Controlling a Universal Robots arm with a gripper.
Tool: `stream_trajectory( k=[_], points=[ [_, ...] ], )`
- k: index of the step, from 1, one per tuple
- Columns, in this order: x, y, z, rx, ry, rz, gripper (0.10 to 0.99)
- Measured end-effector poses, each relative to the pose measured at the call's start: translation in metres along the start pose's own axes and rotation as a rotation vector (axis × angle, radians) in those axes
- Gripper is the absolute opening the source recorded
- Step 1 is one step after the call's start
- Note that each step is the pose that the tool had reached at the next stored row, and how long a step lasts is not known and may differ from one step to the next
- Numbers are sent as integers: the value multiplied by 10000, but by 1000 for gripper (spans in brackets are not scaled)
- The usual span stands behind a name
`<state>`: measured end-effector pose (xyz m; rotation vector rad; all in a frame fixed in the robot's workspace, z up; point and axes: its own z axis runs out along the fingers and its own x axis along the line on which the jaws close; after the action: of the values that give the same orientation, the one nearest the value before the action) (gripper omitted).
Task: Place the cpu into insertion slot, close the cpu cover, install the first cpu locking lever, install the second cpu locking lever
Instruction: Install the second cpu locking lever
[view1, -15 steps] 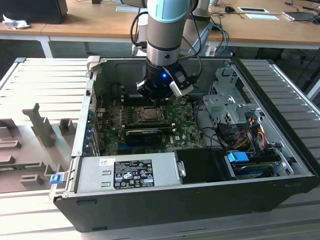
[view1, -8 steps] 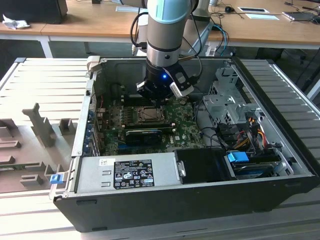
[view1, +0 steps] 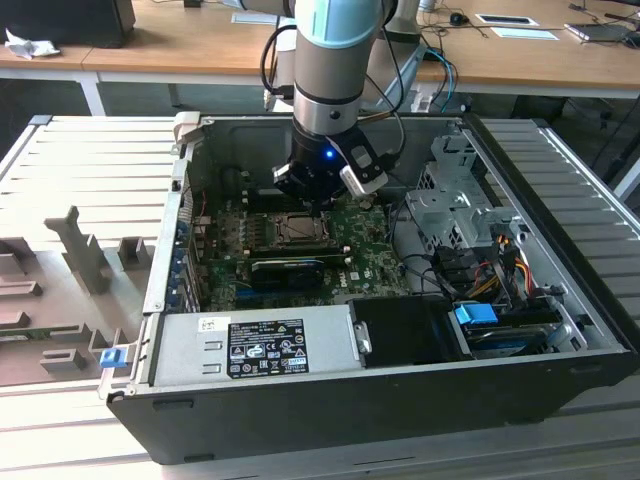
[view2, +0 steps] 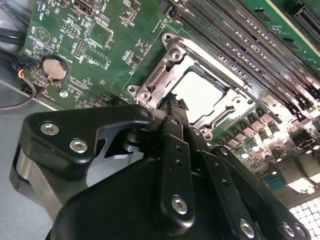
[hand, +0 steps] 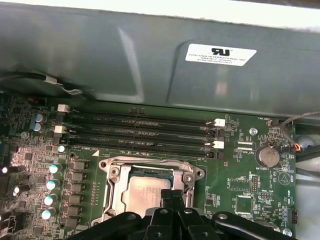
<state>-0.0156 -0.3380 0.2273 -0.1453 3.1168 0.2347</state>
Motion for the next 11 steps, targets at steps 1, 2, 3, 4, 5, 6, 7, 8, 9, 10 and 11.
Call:
stream_trajectory(
  k=[1, 2, 3, 4, 5, 6, 7, 8, 9, 10, 11],
  points=[
    [0, -2, 0, -1, 0, 2, 106],
    [0, -2, -1, 0, 0, 2, 106],
    [0, -2, -5, 2, 1, 1, 106],
    [0, 0, -19, 0, 0, 1, 106],
    [0, 1, -28, 0, 0, 1, 106],
    [0, 2, -33, 1, 0, 1, 106],
    [-1, 3, -41, -1, -1, 0, 106],
    [-1, 4, -45, 0, -1, 0, 106],
    [-1, 4, -47, -1, -1, 1, 106],
    [-1, 4, -47, -2, -2, 0, 106],
    [-1, 4, -48, -2, -1, 1, 106]
  ],
)
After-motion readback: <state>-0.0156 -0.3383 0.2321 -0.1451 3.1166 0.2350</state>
